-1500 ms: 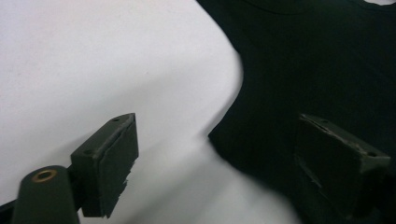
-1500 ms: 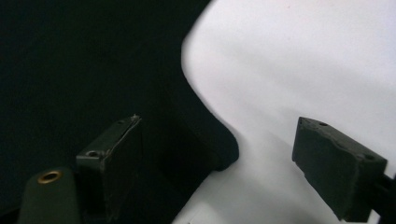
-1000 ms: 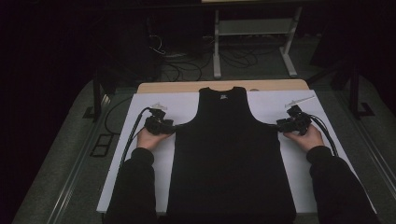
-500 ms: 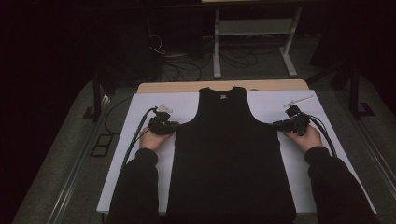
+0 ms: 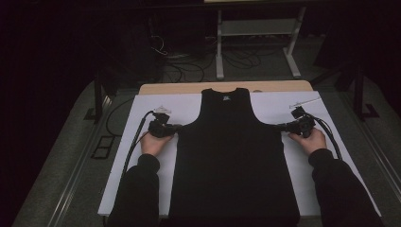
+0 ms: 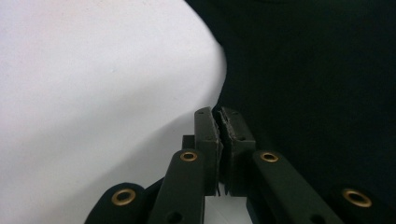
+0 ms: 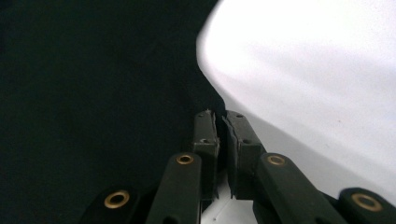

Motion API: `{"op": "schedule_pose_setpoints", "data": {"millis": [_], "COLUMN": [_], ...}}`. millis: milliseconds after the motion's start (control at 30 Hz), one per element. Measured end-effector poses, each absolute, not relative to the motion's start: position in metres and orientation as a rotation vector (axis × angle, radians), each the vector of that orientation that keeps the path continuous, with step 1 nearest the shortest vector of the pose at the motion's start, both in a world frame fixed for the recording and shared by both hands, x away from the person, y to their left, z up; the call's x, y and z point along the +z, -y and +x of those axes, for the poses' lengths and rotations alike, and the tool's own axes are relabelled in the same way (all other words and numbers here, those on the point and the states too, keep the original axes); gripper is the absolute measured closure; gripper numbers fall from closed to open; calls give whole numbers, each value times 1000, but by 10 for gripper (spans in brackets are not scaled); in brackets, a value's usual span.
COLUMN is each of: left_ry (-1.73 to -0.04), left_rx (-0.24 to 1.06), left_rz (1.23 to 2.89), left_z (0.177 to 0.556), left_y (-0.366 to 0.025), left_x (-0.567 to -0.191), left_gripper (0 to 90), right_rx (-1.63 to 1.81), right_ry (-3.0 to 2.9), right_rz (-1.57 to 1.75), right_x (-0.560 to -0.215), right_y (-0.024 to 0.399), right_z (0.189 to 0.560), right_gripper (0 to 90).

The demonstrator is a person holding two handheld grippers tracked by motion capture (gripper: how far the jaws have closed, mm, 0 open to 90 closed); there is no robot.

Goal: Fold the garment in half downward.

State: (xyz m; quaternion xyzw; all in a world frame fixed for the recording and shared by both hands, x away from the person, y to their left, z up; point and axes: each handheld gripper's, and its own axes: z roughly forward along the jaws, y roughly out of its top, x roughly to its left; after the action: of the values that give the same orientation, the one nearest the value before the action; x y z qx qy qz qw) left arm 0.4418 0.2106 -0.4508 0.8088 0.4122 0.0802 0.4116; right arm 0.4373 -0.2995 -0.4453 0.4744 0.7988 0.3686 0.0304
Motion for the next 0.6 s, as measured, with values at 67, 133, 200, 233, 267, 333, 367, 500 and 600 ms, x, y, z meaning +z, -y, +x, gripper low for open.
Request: {"op": "schedule_pose_setpoints", "data": {"millis": [67, 133, 200, 233, 267, 333, 367, 500, 600], "left_ry": [-1047, -1053, -1048, -1047, -1043, -1045, -1047, -1059, -1076], "left_rx": [186, 166, 161, 157, 144, 116, 104, 49, -1], "left_rz": [2028, 2001, 1994, 1987, 1975, 1964, 1959, 1927, 1872], "left_z": [442, 442, 442, 441, 441, 441, 440, 439, 439], "left_y": [-213, -216, -217, -218, -219, -222, -223, -226, -230], "left_x": [-451, -448, -445, -443, -441, -439, -438, -434, -430], "left_gripper": [851, 851, 851, 850, 851, 850, 851, 851, 851], "right_rx": [1158, 1185, 1222, 1234, 1250, 1286, 1300, 1381, 1409], "right_ry": [-2458, -2449, -2440, -2437, -2431, -2421, -2415, -2386, -2370], "right_rz": [1469, 1481, 1487, 1488, 1490, 1491, 1498, 1518, 1518], "right_x": [-445, -444, -442, -441, -441, -439, -437, -432, -428], "right_y": [301, 301, 303, 303, 304, 306, 307, 310, 310], "right_z": [437, 435, 434, 433, 432, 430, 428, 424, 420], "right_gripper": [825, 827, 829, 829, 829, 829, 829, 829, 830]}}
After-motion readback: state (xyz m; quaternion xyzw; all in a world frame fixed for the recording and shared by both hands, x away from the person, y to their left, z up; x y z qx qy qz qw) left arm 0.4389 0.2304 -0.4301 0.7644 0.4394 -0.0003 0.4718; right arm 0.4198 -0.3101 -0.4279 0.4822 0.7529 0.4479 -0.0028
